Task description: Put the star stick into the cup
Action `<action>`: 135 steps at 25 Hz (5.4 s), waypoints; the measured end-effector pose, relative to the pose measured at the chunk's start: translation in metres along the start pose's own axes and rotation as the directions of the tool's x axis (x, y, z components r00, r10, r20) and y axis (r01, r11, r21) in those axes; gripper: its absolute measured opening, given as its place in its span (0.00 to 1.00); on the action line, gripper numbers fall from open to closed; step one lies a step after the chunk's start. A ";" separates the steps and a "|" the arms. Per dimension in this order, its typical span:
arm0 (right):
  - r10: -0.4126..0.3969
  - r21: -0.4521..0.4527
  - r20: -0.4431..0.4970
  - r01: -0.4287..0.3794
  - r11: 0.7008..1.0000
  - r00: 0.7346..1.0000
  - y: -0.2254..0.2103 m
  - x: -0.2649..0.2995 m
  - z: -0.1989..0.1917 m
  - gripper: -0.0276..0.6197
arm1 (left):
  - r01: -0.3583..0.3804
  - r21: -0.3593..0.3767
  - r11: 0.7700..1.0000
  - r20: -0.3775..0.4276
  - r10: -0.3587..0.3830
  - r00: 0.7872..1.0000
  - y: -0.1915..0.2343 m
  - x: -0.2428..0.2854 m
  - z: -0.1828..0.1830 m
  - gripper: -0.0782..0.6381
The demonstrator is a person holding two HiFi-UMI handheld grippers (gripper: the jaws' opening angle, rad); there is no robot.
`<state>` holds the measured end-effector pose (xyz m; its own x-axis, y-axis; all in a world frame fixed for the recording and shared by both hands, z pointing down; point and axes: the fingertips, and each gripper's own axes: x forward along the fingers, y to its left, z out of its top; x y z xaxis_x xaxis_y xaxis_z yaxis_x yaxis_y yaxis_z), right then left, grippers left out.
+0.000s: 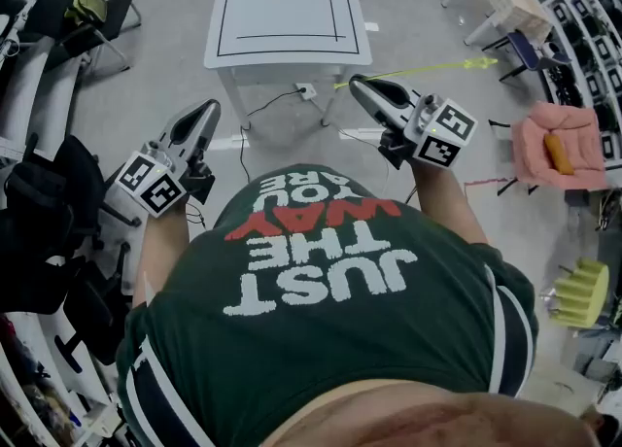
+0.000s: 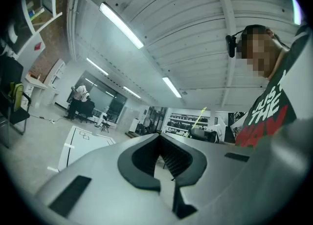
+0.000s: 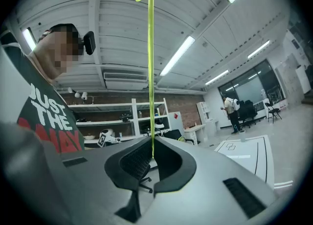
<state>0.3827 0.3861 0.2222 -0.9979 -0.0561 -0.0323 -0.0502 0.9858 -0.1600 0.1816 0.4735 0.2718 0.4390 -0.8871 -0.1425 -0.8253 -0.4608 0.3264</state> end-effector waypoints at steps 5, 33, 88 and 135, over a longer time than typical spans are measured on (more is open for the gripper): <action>0.041 0.016 -0.021 -0.041 0.999 0.999 0.006 0.001 -0.003 0.11 | 0.002 0.001 1.000 -0.007 -0.002 1.000 -0.001 0.002 -0.002 0.12; 0.105 0.062 0.035 -0.107 0.992 0.994 -0.080 -0.115 -0.005 0.11 | -0.069 0.006 0.998 -0.097 0.070 0.993 -0.078 0.115 -0.053 0.12; -0.130 0.088 -0.044 0.134 0.987 0.991 -0.295 0.361 0.006 0.11 | 0.198 -0.130 0.972 -0.114 -0.213 0.970 0.447 0.164 0.073 0.12; -0.259 0.108 -0.118 0.272 0.956 0.959 -0.873 0.421 -0.069 0.11 | 0.126 -0.075 0.989 -0.225 -0.140 0.964 0.721 0.597 -0.054 0.12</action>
<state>0.0038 -0.4873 0.4161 -0.9484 -0.2907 0.1270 -0.3150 0.9104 -0.2682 -0.1317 -0.3870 0.4724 0.6185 -0.7853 0.0274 -0.7347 -0.5655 0.3748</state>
